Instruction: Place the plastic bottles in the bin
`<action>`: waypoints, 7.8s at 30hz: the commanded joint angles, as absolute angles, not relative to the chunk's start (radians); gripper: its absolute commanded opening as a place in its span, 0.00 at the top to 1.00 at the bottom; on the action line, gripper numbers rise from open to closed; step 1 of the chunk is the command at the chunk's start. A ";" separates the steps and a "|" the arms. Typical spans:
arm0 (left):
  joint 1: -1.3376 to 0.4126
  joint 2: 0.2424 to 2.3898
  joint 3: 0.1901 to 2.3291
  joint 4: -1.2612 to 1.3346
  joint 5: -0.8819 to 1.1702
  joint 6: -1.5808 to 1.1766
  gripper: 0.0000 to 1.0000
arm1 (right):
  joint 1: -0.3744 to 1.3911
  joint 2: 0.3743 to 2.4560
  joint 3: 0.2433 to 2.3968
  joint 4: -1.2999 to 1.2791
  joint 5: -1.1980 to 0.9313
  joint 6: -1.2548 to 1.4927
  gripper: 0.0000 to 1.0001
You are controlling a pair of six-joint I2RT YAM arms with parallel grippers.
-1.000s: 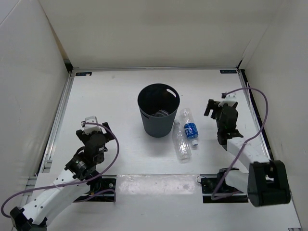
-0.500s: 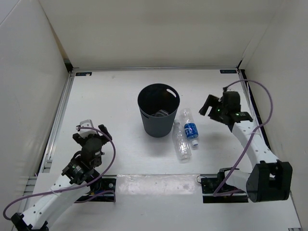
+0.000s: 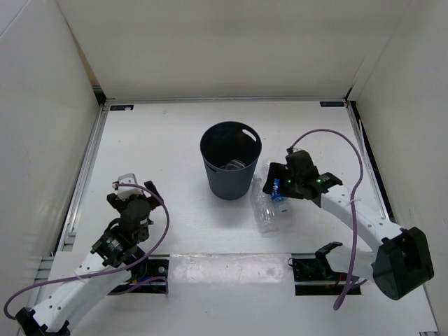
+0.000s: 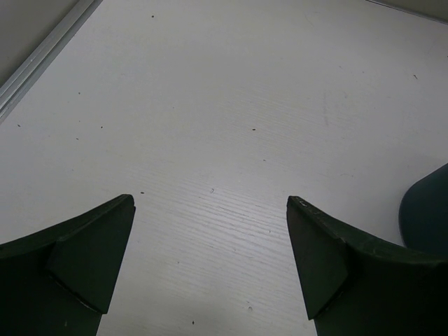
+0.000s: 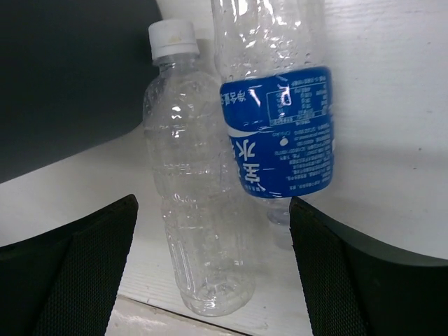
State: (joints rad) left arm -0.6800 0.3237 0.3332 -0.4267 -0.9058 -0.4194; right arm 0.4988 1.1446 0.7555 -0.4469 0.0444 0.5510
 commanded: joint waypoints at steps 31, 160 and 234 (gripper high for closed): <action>-0.678 0.305 0.333 -0.440 -0.910 -0.434 0.00 | 0.765 1.407 0.641 -0.289 0.124 0.844 0.12; -0.678 0.373 0.347 -0.400 -0.871 -0.410 0.00 | 0.403 1.257 0.904 -0.482 0.119 0.772 0.66; -0.676 0.377 0.342 -0.368 -0.819 -0.368 0.00 | 0.815 1.048 1.219 -0.472 0.720 0.409 0.10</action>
State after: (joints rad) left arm -0.6796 0.3893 0.3336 -0.3809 -0.8230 -0.3706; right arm 0.8848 1.1019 1.2663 -0.2134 0.7712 0.2436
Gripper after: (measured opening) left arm 0.998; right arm 0.904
